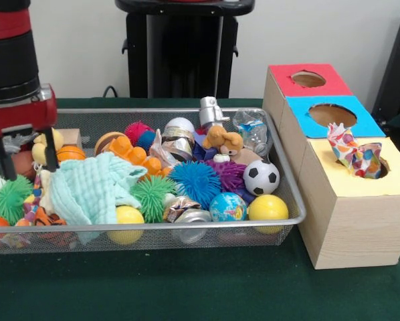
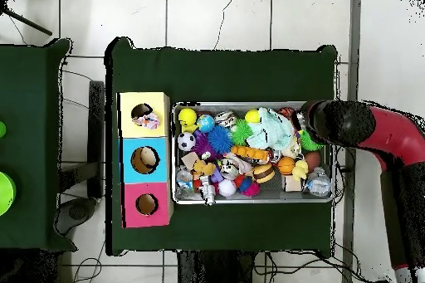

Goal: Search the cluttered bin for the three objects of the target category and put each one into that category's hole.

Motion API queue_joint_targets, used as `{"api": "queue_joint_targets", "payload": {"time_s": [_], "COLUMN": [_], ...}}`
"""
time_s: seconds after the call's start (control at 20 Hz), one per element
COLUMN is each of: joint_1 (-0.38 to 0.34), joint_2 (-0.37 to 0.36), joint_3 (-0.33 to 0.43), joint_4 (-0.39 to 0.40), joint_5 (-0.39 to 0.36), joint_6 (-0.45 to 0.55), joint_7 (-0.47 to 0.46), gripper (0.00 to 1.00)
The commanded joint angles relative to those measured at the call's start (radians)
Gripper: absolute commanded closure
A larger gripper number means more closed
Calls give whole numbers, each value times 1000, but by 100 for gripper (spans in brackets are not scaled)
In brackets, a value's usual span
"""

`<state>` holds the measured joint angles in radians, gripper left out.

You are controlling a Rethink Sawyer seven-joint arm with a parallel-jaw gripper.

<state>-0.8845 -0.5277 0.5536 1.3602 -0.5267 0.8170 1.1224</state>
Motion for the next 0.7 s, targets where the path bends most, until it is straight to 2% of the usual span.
{"api": "queue_joint_targets", "payload": {"time_s": [0.05,0.35,0.7], "joint_1": [1,12,24], "joint_2": [-2,-12,35], "joint_3": [-34,-44,-51], "joint_4": [180,210,193], "joint_5": [1,10,5], "joint_6": [-39,-61,-102], "joint_7": [59,104,117], "gripper": [0,0,0]}}
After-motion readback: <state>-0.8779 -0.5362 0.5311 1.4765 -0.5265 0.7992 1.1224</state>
